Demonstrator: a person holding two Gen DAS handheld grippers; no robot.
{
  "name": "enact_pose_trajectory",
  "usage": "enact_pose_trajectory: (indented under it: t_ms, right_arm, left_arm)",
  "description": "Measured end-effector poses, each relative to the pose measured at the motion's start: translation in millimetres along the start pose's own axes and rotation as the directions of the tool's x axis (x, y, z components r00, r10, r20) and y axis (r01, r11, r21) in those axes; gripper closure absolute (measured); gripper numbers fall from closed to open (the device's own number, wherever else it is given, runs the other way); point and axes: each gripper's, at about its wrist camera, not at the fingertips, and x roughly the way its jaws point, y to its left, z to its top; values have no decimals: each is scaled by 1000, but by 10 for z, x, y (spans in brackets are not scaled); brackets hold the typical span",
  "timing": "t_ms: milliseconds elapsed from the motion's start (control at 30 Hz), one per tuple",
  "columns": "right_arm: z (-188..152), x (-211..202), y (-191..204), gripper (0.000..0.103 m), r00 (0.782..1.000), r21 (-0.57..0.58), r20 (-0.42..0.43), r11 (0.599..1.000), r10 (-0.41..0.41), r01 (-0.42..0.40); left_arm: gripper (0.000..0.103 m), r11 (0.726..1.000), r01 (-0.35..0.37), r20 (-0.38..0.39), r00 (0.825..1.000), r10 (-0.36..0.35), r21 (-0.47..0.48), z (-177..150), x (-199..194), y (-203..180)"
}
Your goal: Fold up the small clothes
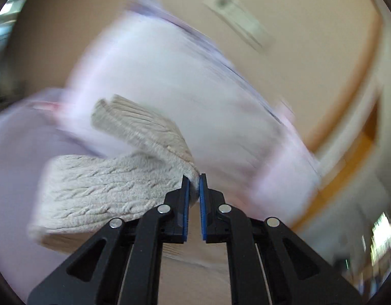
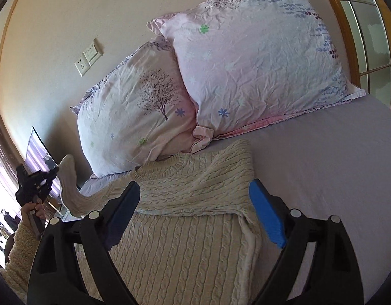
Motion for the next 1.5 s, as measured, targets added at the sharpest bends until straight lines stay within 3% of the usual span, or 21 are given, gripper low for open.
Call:
enact_pose_trajectory:
  t_ms: [67,100,167,200,233,300,433,533,633,767,833,967,1033,1067,1100,1133,1167,1200,1267,1333,1500]
  right_arm:
    - [-39,-19,-46,14,1000,12,-14,1000,-10,10]
    - [-58,-39,-64,14,1000,18,-23,1000,-11,12]
    - [-114,-156,-113,14,999,28,-39,1000,3,-1]
    - [-151,-241,-138,14,999,23,-43,1000,14,-13]
    - [-187,-315,-154,14,999,15,-48,1000,20,-20]
    - [-307,-478,-225,14,996,1,-78,999,52,-52]
    - [-662,-713,-376,14,955,45,-205,977,212,-207]
    - [-1049,-907,-402,14,874,101,-322,931,363,-350]
    - [-1351,-1038,-426,14,834,127,-395,922,385,-365]
    - [-1625,-932,-612,16,813,246,-429,917,394,-315]
    - [-1708,-820,-649,22,789,302,-420,890,447,-343]
    - [-1829,-590,-617,40,753,350,-419,856,507,-381]
    - [-1874,-517,-600,50,738,365,-410,838,536,-406]
    - [-1876,-499,-597,64,735,368,-400,831,547,-418]
    - [-1877,-493,-584,86,730,366,-392,823,560,-434]
    - [-1886,-502,-550,95,721,360,-386,814,575,-456]
    - [-1871,-519,-527,94,720,349,-380,811,581,-470]
    - [-1837,-567,-496,95,722,332,-372,810,584,-484]
    - [-1696,-680,-417,95,722,302,-339,797,603,-524]
    - [-1420,-745,-323,95,729,255,-296,786,617,-563]
    - [-416,-592,36,95,788,54,-195,808,585,-587]
  left_arm:
    - [86,985,140,-171,978,-122,100,-396,573,-594]
    - [71,973,186,-279,950,-143,136,-656,839,-851]
    - [61,959,231,-419,897,-144,165,-1011,1051,-1070]
    - [58,956,234,-436,889,-137,178,-1095,1015,-1077]
    - [52,955,229,-434,892,-128,190,-1146,911,-1050]
    - [25,959,198,-396,912,-104,203,-1192,510,-902]
    - [24,962,174,-387,919,-82,209,-1237,-456,-515]
    - [16,975,146,-397,915,-70,166,-1483,-1152,-233]
    - [15,992,103,-383,921,-70,68,-1803,-1604,100]
    - [17,998,-7,-417,909,-18,-57,-2215,-1731,491]
    - [18,996,-20,-446,895,-20,-85,-2329,-1617,546]
    - [31,986,-18,-482,874,-66,-166,-2462,-1323,623]
    - [41,978,-15,-483,871,-89,-207,-2486,-1214,649]
    - [52,973,-15,-479,872,-99,-228,-2491,-1164,666]
    - [69,968,-10,-476,872,-113,-249,-2496,-1134,673]
    - [79,961,3,-472,871,-138,-275,-2508,-1131,679]
    - [95,955,17,-471,867,-161,-295,-2522,-1139,689]
    - [95,955,17,-469,868,-162,-297,-2514,-1166,666]
    - [96,951,47,-440,879,-184,-305,-2438,-1273,582]
    - [96,960,73,-395,901,-180,-270,-2236,-1337,431]
    - [96,985,138,-268,950,-161,-102,-1385,-1106,-10]
